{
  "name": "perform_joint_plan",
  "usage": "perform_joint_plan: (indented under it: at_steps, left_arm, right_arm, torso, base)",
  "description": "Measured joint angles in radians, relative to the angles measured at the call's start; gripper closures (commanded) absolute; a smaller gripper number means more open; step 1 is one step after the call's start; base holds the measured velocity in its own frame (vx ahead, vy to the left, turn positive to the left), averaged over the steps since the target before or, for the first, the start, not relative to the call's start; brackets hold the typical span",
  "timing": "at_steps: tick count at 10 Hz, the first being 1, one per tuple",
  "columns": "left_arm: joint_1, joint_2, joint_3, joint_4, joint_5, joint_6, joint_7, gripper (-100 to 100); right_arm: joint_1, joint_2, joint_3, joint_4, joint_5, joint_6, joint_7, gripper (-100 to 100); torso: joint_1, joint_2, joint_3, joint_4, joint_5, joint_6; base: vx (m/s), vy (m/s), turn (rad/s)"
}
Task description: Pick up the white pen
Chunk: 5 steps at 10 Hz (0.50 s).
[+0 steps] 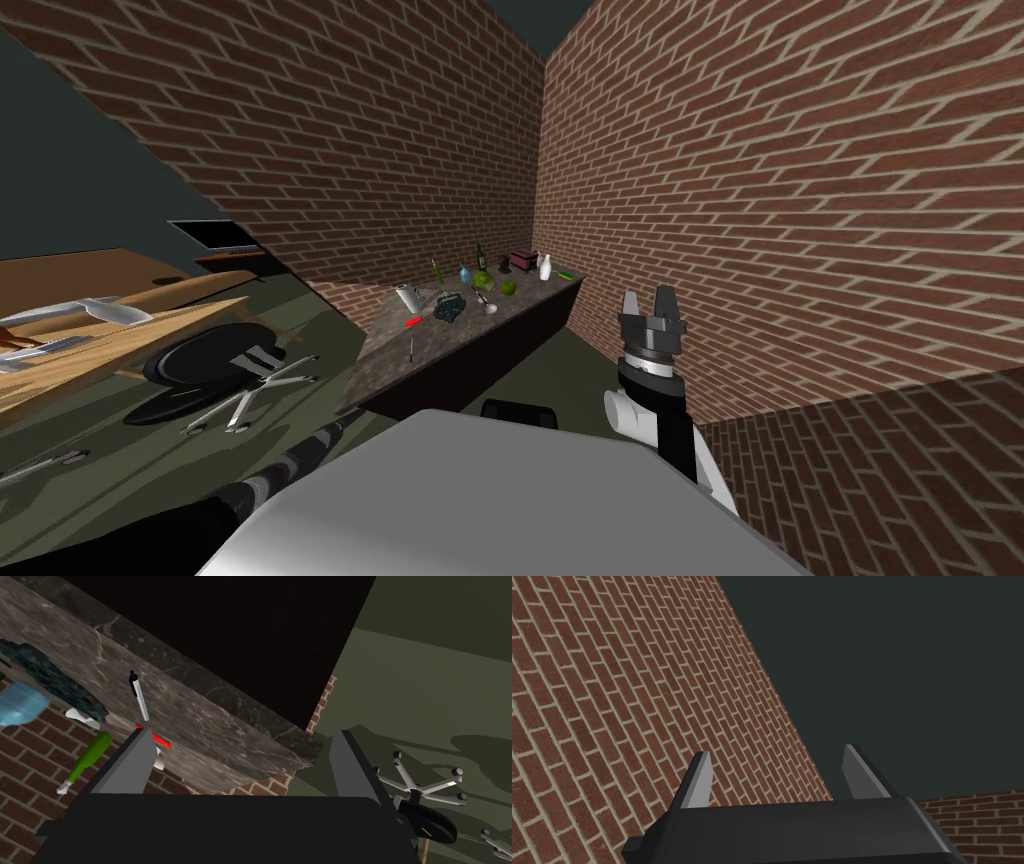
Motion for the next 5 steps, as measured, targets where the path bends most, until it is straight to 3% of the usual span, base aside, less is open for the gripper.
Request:
perform_joint_plan:
  at_steps: [2, 4, 5]
  left_arm:
    - [0.036, 0.055, 0.006, 0.015, 0.018, 0.009, 0.003, -100]
    - [0.069, 0.102, 0.016, 0.017, 0.034, 0.023, 0.007, -100]
    - [0.097, 0.132, 0.020, 0.029, 0.047, 0.025, 0.008, -100]
  right_arm:
    - [0.000, 0.000, 0.000, 0.000, 0.000, 0.000, 0.000, 0]
    - [0.000, 0.000, 0.000, 0.000, 0.000, 0.000, 0.000, 0]
    - [0.000, 0.000, 0.000, 0.000, 0.000, 0.000, 0.000, 0]
  torso:
    - [0.000, 0.000, 0.000, 0.000, 0.000, -0.001]
    - [0.000, 0.000, 0.000, 0.000, 0.000, 0.000]
    - [0.000, -0.002, -0.001, 0.000, 0.000, 0.000]
  base:
    - [0.058, -0.010, -0.107]
    - [0.078, -0.010, -0.266]
    - [0.071, 0.005, -0.060]
